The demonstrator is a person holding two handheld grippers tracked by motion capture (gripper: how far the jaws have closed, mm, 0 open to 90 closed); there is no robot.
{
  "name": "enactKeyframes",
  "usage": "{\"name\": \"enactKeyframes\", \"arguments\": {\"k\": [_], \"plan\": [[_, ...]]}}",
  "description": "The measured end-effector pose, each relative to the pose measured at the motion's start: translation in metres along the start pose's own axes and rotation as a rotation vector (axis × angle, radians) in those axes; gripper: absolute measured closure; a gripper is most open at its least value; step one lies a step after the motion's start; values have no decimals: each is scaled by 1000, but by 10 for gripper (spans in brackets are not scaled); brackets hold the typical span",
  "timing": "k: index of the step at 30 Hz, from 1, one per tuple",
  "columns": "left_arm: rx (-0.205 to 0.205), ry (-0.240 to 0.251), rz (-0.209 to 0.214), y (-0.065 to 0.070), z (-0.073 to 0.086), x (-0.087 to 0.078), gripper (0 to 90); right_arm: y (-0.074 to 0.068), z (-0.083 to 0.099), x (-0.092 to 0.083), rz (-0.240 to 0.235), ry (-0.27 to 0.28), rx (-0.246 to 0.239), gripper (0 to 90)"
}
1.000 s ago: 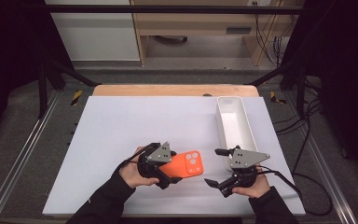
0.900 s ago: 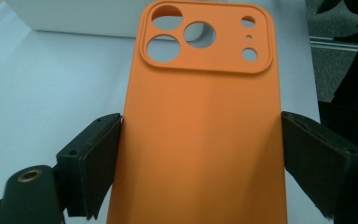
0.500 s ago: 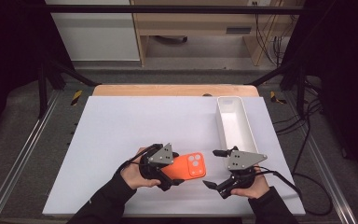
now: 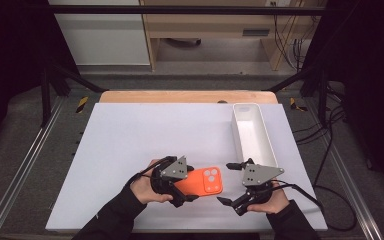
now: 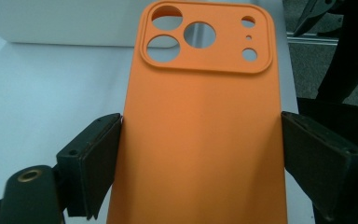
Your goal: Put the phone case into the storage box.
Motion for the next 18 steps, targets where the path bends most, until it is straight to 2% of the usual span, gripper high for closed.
{"name": "enactKeyframes", "arguments": {"k": [11,15,18], "plan": [[-2,-2,17,1,1,1,149,-5,4,4,-30,-36,-18,30],[3,-4,22,2,1,2,149,-5,7,6,-24,-45,-47,30],[4,-5,27,3,0,3,149,-7,7,7,-32,-47,-50,31]]}}
Point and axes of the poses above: each handheld gripper's, and its own axes: x roughly forward along the jaws, z roughly out of its underside, y roughly to its right, the point moved 10 cm from there along x, roughly forward along the jaws, and after that the axes turned 2 degrees about y, right-handed, at the moved point
